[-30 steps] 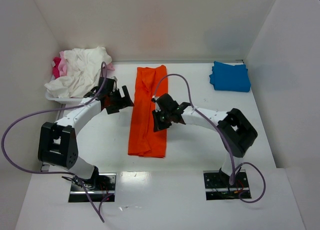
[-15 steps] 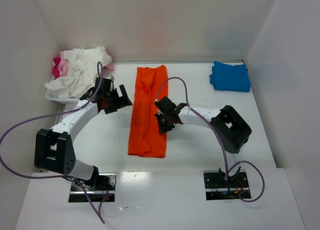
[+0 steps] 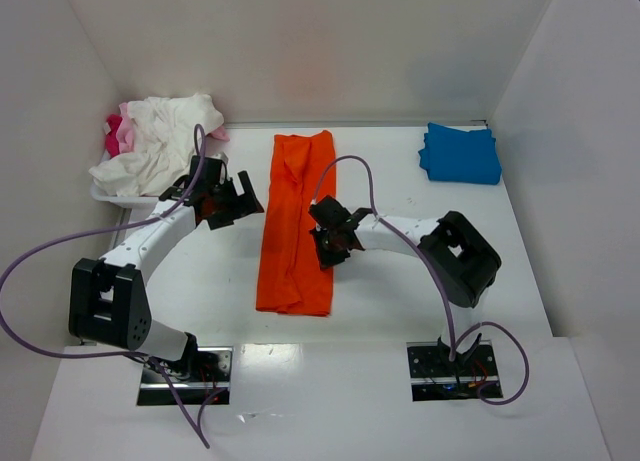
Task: Fold and stack the t-shirts
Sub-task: Rotate the tshirt 90 degrees
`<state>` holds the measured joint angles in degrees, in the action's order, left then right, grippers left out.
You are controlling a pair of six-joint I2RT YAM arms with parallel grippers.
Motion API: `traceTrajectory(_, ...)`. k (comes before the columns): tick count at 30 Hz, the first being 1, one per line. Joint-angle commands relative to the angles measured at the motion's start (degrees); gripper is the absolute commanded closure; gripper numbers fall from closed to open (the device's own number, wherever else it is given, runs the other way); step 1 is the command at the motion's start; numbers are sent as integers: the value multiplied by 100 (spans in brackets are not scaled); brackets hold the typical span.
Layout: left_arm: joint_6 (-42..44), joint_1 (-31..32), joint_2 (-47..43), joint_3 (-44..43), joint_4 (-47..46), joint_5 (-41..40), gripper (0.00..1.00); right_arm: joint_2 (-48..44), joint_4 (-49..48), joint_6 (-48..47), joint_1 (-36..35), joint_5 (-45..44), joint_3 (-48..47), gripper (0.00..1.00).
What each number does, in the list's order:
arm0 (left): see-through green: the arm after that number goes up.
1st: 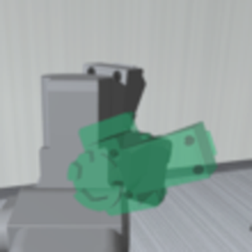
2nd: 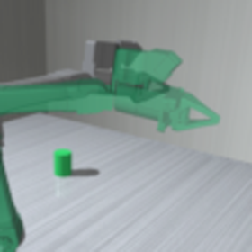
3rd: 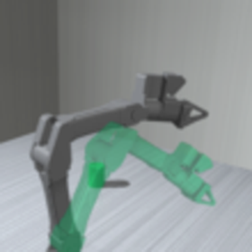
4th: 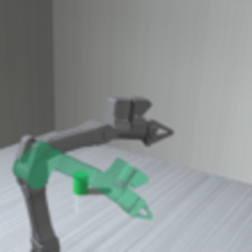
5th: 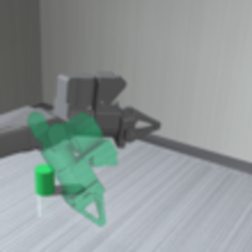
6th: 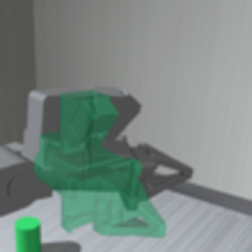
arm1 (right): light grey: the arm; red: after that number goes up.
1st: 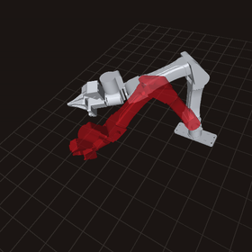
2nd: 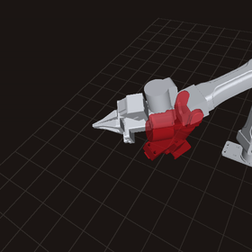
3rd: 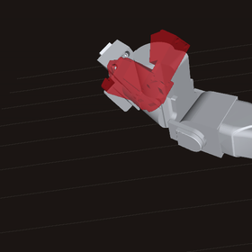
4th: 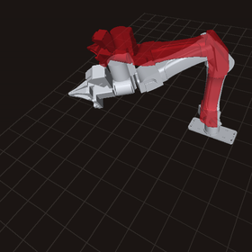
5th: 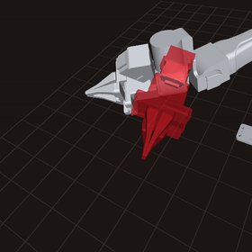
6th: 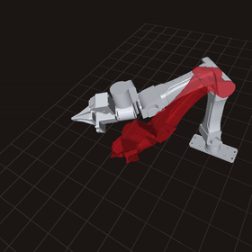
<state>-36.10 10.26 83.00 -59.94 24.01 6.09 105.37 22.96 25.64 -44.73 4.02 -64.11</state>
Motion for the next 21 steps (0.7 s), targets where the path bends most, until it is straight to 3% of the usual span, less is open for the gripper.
traceTrajectory(1, 76, -33, -91, 26, -10, -29, 0, -17, 363, 29, -18, -757, 325, 98)
traceTrajectory(7, 76, -33, -38, 26, -10, -29, 0, -60, 446, 240, -18, -1129, 417, 100)
traceTrajectory(17, 129, -33, 119, 26, -10, 94, 0, -183, 453, 309, 34, -930, 522, 99)
traceTrajectory(21, 182, -33, 120, -26, -10, 147, 0, -435, 635, 354, 34, -929, 241, 80)
